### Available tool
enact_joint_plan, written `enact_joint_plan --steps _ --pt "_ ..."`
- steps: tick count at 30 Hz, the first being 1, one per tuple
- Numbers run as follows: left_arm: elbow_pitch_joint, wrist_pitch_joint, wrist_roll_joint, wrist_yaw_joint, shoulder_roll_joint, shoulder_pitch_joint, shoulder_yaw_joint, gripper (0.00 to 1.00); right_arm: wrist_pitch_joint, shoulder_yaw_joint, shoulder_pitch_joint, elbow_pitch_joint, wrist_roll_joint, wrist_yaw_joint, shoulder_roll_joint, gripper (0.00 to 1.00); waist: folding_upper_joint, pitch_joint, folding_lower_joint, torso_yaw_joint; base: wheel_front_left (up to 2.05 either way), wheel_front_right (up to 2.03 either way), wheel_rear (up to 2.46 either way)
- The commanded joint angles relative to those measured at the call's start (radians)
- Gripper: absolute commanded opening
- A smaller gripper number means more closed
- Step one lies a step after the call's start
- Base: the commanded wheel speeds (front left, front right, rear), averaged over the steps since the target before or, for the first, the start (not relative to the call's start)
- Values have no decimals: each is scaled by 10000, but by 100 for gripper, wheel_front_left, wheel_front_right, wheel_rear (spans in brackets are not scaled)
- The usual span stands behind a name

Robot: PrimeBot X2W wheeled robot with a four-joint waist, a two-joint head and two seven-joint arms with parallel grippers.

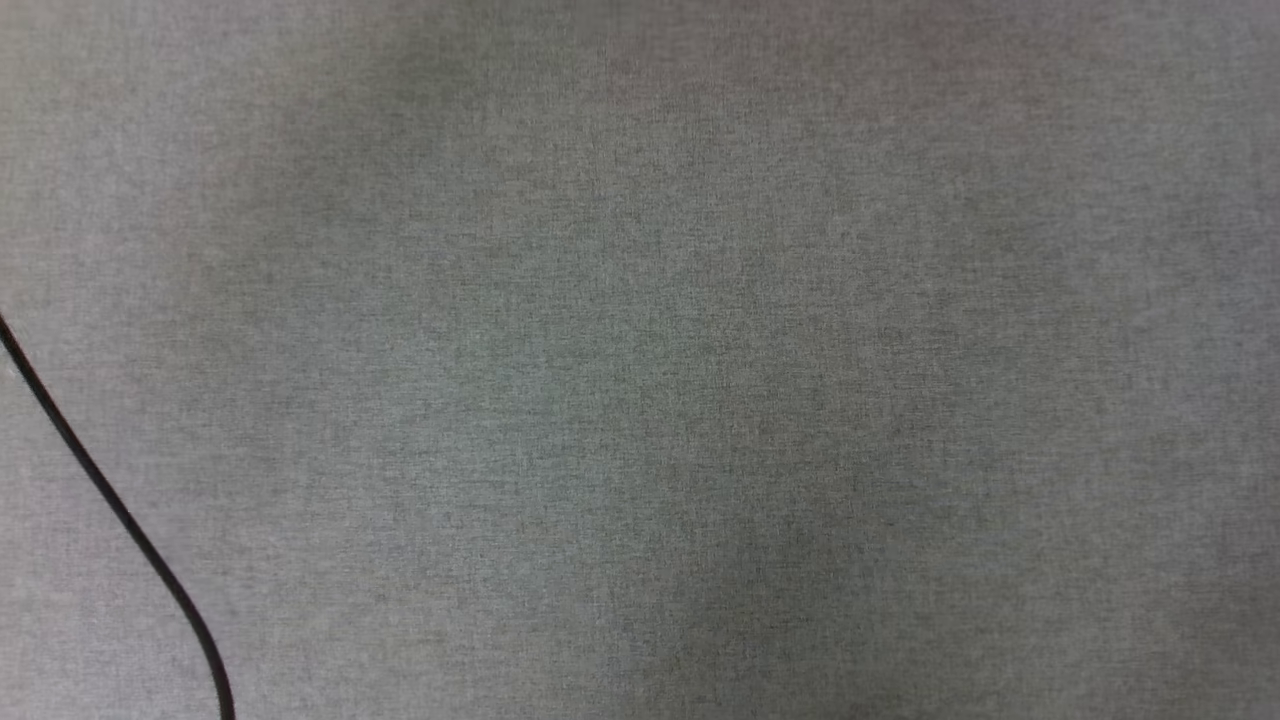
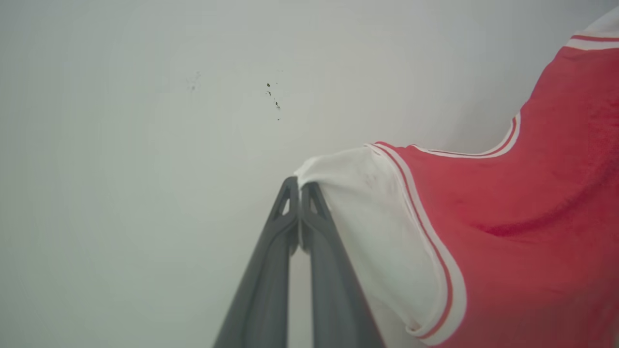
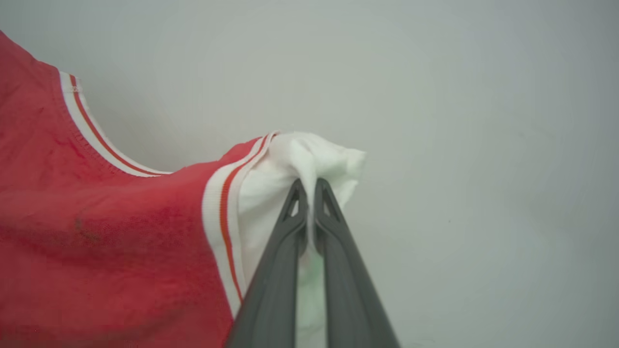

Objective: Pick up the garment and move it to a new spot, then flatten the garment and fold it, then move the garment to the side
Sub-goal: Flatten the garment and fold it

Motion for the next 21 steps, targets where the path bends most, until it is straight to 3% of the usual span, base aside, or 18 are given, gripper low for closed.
enact_joint_plan --steps 1,9,21 --pt "202 -169 58 -42 -81 -313 70 0 -244 10 -393 297 -112 -10 132 0 0 119 -1 20 0 0 0" --pt "1368 -898 102 -417 -41 -565 -9 0 -1214 860 -978 1826 -167 -9 725 0 0 357 -1 68 0 0 0" --pt "1755 -2499 -662 -609 -32 2716 -496 0 -2888 2124 1447 3353 1014 -10 1289 0 0 109 -1 21 0 0 0"
